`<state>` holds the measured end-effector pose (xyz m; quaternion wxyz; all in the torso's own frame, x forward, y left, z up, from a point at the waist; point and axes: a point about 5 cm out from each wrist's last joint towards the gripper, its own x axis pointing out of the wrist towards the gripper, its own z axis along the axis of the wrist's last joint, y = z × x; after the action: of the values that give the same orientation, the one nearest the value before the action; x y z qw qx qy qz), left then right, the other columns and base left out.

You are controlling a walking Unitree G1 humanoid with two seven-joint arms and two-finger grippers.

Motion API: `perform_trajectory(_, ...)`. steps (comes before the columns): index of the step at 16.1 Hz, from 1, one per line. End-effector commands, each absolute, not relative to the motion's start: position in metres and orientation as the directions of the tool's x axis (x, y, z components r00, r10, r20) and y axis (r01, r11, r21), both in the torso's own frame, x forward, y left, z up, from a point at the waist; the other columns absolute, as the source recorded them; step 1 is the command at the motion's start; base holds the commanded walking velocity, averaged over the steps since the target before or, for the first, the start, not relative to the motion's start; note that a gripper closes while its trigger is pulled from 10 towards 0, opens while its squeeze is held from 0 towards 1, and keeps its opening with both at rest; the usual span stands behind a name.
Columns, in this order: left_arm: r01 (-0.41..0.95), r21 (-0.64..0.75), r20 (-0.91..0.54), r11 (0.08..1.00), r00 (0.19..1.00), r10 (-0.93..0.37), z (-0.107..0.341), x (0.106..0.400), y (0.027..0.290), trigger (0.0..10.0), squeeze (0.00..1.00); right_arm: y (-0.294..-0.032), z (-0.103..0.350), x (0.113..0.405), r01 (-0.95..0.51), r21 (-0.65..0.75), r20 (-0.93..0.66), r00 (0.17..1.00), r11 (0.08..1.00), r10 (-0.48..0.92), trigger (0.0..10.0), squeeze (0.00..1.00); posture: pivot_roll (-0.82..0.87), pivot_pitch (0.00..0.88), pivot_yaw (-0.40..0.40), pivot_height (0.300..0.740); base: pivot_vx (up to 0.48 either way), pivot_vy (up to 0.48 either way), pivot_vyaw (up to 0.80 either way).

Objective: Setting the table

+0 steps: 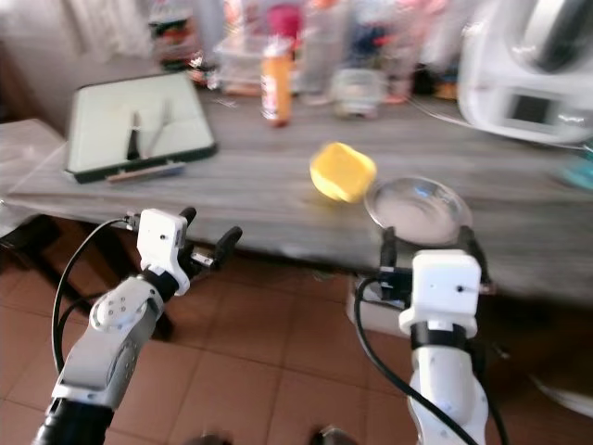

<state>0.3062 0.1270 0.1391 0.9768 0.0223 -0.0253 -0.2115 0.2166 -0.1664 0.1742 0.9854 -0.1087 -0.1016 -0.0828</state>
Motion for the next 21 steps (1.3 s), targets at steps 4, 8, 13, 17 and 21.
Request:
perform_trajectory(4,0.425,0.082,0.034,0.901,0.903,-0.429,0.141,0.307,0.128,10.0,0.00,-0.165,0.176,0.217,0.188,-0.186,0.228,0.963,0.964,-0.144,10.0,0.00,0.05,0.086,-0.012,0.740,-0.382,0.000,0.00)
perform_trajectory(8,0.440,0.089,0.041,0.893,0.895,-0.445,0.139,0.307,0.125,10.0,0.00,-0.165,0.174,0.216,0.192,-0.188,0.222,0.964,0.963,-0.149,10.0,0.00,0.05,0.086,-0.012,0.740,-0.365,0.000,0.00)
perform_trajectory(13,0.441,0.076,0.033,0.895,0.896,-0.444,0.135,0.305,0.123,10.0,0.00,-0.165,0.174,0.216,0.188,-0.211,0.227,0.964,0.959,-0.139,10.0,0.00,0.05,0.084,-0.012,0.740,-0.298,0.000,0.00)
perform_trajectory(17,0.445,0.081,0.034,0.892,0.893,-0.449,0.136,0.307,0.122,10.0,0.00,-0.165,0.174,0.216,0.187,-0.204,0.226,0.964,0.961,-0.140,10.0,0.00,0.05,0.090,-0.013,0.740,-0.328,0.000,0.00)
perform_trajectory(21,0.480,0.051,0.054,0.876,0.874,-0.482,0.137,0.306,0.117,10.0,0.00,-0.165,0.172,0.215,0.187,-0.208,0.221,0.965,0.960,-0.140,10.0,0.00,0.04,0.095,-0.011,0.740,-0.069,0.000,0.00)
